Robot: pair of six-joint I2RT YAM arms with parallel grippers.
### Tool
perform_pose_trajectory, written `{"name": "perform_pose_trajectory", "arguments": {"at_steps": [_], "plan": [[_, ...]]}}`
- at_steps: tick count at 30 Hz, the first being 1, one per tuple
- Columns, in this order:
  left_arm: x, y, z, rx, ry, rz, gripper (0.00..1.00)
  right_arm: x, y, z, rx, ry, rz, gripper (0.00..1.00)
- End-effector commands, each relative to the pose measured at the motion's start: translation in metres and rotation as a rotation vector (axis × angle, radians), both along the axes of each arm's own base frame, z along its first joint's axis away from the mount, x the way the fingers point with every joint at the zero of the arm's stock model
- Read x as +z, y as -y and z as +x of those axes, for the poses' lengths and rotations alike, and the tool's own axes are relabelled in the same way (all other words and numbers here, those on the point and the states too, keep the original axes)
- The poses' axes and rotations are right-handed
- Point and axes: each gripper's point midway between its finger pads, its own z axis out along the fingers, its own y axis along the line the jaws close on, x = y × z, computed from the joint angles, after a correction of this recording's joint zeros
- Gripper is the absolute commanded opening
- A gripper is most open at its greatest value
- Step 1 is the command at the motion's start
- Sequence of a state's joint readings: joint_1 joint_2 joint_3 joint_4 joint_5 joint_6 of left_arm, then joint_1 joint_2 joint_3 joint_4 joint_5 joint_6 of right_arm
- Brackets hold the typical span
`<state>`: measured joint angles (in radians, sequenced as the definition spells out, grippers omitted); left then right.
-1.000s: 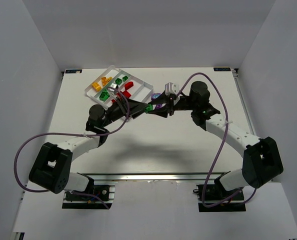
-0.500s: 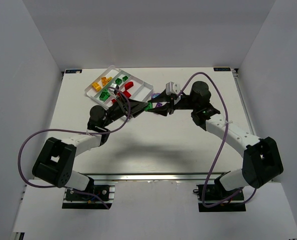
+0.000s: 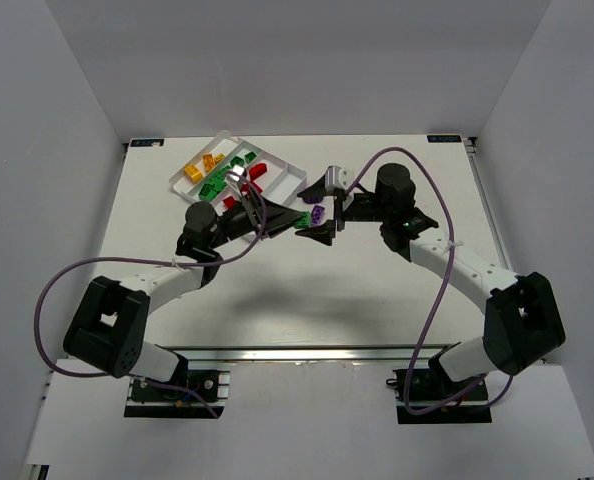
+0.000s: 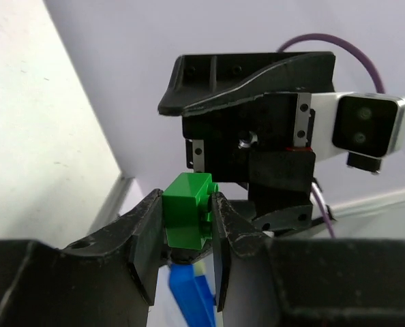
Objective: Sort the legos into containers by color
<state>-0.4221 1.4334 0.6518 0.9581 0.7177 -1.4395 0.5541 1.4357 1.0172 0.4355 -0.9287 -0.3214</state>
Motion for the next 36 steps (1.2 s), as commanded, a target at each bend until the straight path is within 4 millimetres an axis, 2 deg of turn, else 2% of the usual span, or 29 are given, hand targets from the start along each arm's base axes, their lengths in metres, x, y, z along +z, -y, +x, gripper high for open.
{"name": "perform_pose_trajectory", "arguments": {"at_steps": [1,2,4,6,7,9,10,11,12,13,14,15,16,17,18,19,20,21,22,24,25,26,28,29,31,32,34,35,36], "plan": [[0.012,-0.009,0.009,0.032,0.068,0.085,0.13,0.008,0.002,0.013,-0.064,0.037,-0.014,0.89],[0.003,-0.015,0.014,0.051,0.048,0.129,0.11,0.004,0.004,0.014,-0.077,0.035,-0.035,0.90],[0.000,-0.035,0.033,0.122,0.063,0.184,0.10,0.004,0.008,0.021,-0.121,0.056,-0.055,0.89],[-0.018,-0.053,0.046,0.180,-0.004,0.274,0.08,-0.006,0.015,0.023,-0.141,0.112,-0.106,0.90],[-0.026,-0.073,0.063,0.259,0.032,0.354,0.08,-0.008,0.020,0.028,-0.179,0.133,-0.122,0.89],[-0.043,-0.094,0.082,0.328,-0.037,0.500,0.07,-0.008,0.032,0.038,-0.272,0.134,-0.125,0.90],[-0.053,-0.114,0.099,0.412,-0.015,0.613,0.07,-0.017,0.037,0.039,-0.295,0.118,-0.141,0.90],[-0.053,-0.125,0.106,0.441,-0.051,0.688,0.07,-0.022,0.039,0.040,-0.297,0.119,-0.160,0.89],[-0.069,-0.137,0.119,0.470,-0.090,0.755,0.06,-0.039,0.043,0.036,-0.271,0.089,-0.223,0.88],[-0.077,-0.153,0.132,0.533,-0.091,0.843,0.06,-0.034,0.042,0.039,-0.271,0.069,-0.234,0.84],[-0.071,-0.162,0.143,0.568,-0.103,0.884,0.06,-0.045,0.041,0.042,-0.263,0.017,-0.264,0.71],[-0.087,-0.171,0.156,0.586,-0.141,0.930,0.06,-0.057,0.047,0.035,-0.237,-0.066,-0.305,0.63],[-0.089,-0.178,0.165,0.607,-0.142,0.962,0.06,-0.058,0.047,0.036,-0.231,-0.101,-0.308,0.52],[-0.079,-0.187,0.180,0.660,-0.131,0.983,0.06,-0.057,0.049,0.039,-0.238,-0.122,-0.308,0.26],[-0.080,-0.192,0.189,0.680,-0.135,1.001,0.06,-0.058,0.049,0.038,-0.236,-0.136,-0.307,0.14],[-0.096,-0.196,0.200,0.680,-0.159,1.041,0.05,-0.059,0.052,0.040,-0.244,-0.141,-0.306,0.02],[-0.100,-0.199,0.206,0.688,-0.173,1.068,0.05,-0.061,0.055,0.041,-0.252,-0.150,-0.308,0.00],[-0.087,-0.206,0.222,0.739,-0.153,1.083,0.05,-0.062,0.057,0.043,-0.260,-0.154,-0.305,0.00],[-0.106,-0.208,0.230,0.723,-0.183,1.118,0.05,-0.062,0.059,0.044,-0.265,-0.156,-0.303,0.00],[-0.112,-0.220,0.242,0.770,-0.208,1.176,0.05,-0.065,0.063,0.044,-0.273,-0.164,-0.307,0.00],[-0.104,-0.222,0.252,0.792,-0.193,1.181,0.05,-0.066,0.064,0.045,-0.276,-0.166,-0.307,0.01],[-0.118,-0.224,0.257,0.786,-0.218,1.205,0.05,-0.067,0.066,0.045,-0.277,-0.169,-0.307,0.02],[-0.115,-0.228,0.269,0.814,-0.207,1.217,0.05,-0.070,0.070,0.046,-0.283,-0.184,-0.306,0.02],[-0.125,-0.229,0.273,0.811,-0.221,1.230,0.06,-0.071,0.071,0.047,-0.286,-0.187,-0.306,0.02],[-0.129,-0.231,0.279,0.823,-0.221,1.238,0.06,-0.073,0.075,0.048,-0.291,-0.199,-0.303,0.03],[-0.124,-0.231,0.285,0.837,-0.209,1.229,0.06,-0.074,0.076,0.048,-0.290,-0.203,-0.303,0.04],[-0.133,-0.231,0.292,0.834,-0.214,1.236,0.06,-0.074,0.079,0.049,-0.292,-0.209,-0.300,0.04],[-0.128,-0.229,0.298,0.842,-0.202,1.224,0.07,-0.076,0.079,0.050,-0.295,-0.214,-0.302,0.04],[-0.136,-0.229,0.301,0.834,-0.212,1.228,0.08,-0.075,0.080,0.050,-0.294,-0.216,-0.299,0.04]]}}
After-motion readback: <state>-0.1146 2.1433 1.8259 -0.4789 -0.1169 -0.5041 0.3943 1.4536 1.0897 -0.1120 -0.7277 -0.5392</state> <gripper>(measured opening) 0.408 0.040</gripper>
